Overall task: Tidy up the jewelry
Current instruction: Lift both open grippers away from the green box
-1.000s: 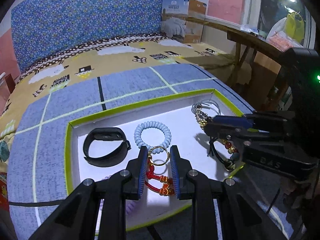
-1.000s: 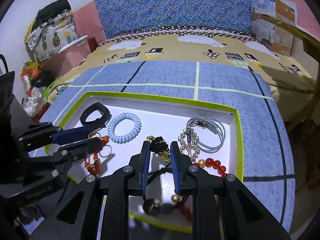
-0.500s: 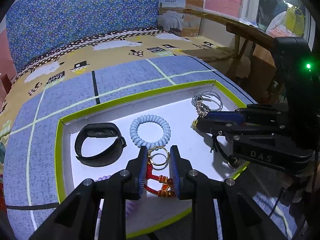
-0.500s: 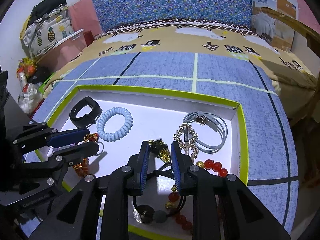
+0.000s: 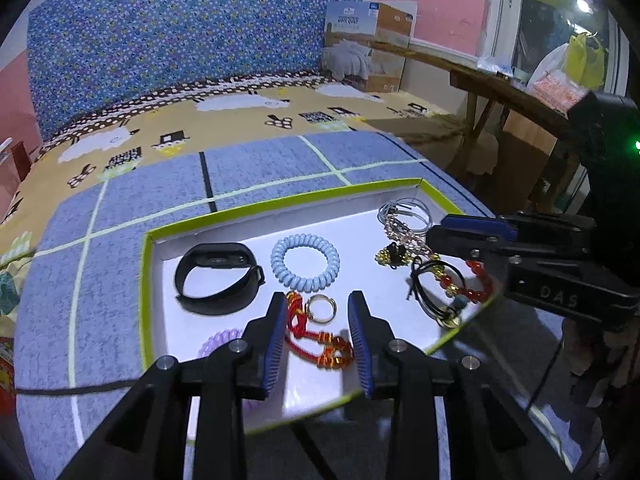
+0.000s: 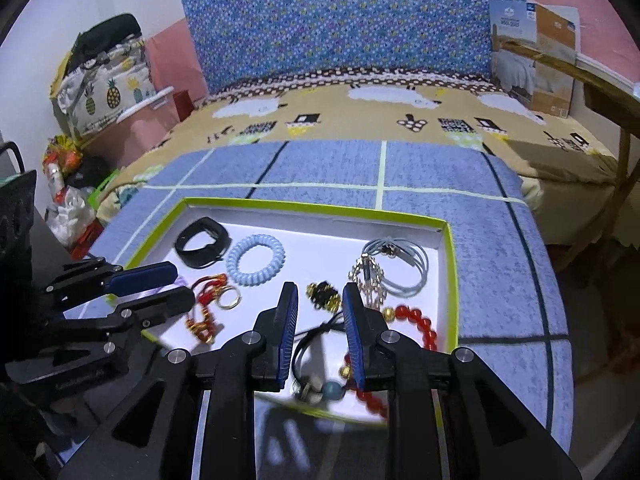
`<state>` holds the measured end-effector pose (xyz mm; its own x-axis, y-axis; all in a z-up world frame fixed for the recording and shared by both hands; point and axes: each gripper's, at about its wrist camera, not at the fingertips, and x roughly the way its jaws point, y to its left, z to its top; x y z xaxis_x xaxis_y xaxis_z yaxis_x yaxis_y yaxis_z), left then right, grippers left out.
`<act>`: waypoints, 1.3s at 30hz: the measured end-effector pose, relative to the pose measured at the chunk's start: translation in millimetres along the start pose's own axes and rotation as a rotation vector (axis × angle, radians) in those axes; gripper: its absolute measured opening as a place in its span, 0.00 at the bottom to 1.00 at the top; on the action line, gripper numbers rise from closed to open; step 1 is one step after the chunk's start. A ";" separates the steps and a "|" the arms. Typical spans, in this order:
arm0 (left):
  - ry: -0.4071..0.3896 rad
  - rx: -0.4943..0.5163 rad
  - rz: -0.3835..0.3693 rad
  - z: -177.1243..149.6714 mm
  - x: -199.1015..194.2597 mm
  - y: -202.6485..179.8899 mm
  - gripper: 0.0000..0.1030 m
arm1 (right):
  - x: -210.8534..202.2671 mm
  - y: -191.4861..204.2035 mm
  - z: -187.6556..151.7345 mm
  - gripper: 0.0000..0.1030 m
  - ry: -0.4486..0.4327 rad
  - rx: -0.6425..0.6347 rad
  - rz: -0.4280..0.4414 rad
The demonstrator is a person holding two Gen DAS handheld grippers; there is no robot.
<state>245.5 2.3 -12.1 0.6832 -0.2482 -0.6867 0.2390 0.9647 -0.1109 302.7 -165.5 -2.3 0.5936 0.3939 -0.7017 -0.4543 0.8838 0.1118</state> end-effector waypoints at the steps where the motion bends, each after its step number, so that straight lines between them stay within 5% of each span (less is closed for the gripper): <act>1: -0.009 0.000 0.006 -2.8 -5.7 -0.7 0.32 | -6.5 1.3 -3.4 0.23 -0.010 0.005 0.002; 19: -0.107 -0.042 0.077 -62.3 -101.1 -24.3 0.32 | -110.0 46.1 -77.8 0.25 -0.123 -0.015 -0.018; 23: -0.129 -0.052 0.100 -73.1 -117.2 -30.4 0.33 | -124.1 55.4 -94.7 0.29 -0.131 -0.018 -0.029; 25: -0.140 -0.057 0.112 -79.1 -125.3 -33.0 0.33 | -130.9 59.9 -102.3 0.40 -0.139 -0.016 -0.034; 39: -0.168 -0.085 0.189 -120.4 -154.0 -40.5 0.33 | -155.5 81.3 -138.8 0.40 -0.161 -0.013 -0.084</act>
<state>47.5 12.2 11.7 0.8167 -0.0676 -0.5731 0.0427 0.9975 -0.0567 81.3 -190.0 18.3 0.7283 0.3549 -0.5862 -0.4062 0.9125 0.0477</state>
